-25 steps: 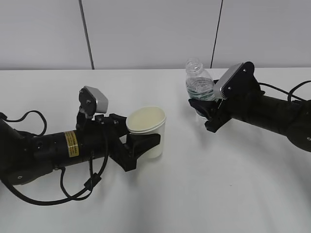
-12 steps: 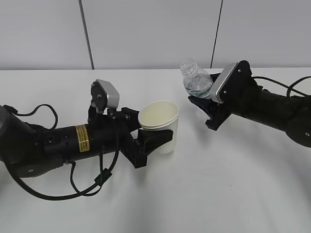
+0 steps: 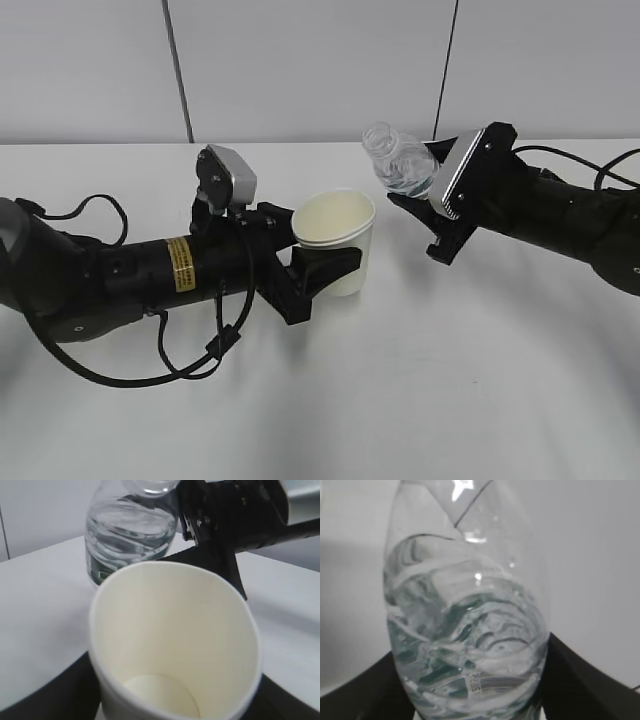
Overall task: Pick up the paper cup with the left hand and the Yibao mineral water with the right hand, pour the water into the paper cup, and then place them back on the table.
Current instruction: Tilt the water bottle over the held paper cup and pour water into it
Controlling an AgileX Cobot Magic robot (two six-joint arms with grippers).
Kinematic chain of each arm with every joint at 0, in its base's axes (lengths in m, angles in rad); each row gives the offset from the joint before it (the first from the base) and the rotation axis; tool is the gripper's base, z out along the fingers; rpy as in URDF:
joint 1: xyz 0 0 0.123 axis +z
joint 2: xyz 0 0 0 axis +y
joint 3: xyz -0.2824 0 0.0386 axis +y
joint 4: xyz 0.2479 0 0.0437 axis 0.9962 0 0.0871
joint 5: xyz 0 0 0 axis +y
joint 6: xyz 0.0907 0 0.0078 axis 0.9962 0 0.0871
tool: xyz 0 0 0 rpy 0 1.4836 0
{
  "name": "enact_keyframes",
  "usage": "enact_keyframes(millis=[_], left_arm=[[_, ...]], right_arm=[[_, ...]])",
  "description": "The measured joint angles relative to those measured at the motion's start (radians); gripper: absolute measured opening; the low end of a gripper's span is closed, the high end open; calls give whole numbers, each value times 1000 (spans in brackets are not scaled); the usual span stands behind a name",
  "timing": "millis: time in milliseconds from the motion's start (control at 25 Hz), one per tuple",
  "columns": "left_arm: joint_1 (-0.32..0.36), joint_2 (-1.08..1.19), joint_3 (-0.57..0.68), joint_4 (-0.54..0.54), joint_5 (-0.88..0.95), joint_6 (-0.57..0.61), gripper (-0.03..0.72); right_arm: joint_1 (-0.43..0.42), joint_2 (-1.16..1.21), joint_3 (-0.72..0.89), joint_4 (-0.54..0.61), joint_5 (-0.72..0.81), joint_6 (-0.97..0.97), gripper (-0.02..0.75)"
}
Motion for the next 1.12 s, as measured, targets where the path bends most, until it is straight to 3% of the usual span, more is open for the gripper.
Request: enact_keyframes(millis=[1120], left_arm=[[-33, 0, -38, -3, 81, -4, 417]], right_arm=[[1, -39, 0, -45, 0, -212, 477]])
